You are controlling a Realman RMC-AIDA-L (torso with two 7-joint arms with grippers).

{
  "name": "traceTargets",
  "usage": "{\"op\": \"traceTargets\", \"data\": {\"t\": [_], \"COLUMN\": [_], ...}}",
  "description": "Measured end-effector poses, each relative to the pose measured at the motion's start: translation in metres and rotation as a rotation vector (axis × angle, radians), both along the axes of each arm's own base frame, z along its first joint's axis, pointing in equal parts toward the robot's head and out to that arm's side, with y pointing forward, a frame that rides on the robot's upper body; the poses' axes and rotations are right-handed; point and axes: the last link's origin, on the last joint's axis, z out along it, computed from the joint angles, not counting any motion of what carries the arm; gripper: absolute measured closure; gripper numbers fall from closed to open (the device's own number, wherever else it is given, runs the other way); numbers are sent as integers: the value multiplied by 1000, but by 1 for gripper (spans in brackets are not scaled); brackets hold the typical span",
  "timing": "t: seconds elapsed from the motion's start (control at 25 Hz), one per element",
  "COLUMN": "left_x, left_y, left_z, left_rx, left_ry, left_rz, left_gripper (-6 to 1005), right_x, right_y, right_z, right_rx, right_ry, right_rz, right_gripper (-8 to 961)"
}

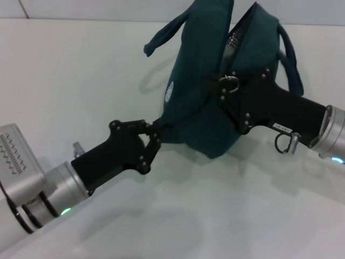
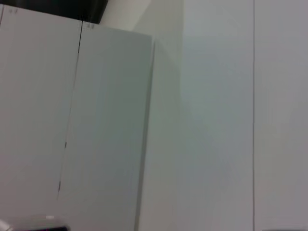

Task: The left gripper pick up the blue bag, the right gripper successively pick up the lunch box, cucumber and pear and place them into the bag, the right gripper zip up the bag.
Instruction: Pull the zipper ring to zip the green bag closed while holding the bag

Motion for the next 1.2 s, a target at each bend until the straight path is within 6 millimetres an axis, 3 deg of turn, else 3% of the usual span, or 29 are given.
{"op": "traceTargets", "data": {"t": [0.56, 1.2], "left_x": [-6, -4], "left_y": [-2, 1], "left_z": [-8, -7], "left_rx": [-31, -27], "left_ry": [68, 70], "left_rz": [4, -7], "left_gripper": [942, 943], "right_x": [-11, 1], "right_y": [7, 3], "right_z": [6, 7], "right_rx": [40, -105], "right_ry": [35, 46], "right_rz": [20, -67], "right_gripper": [918, 906]}}
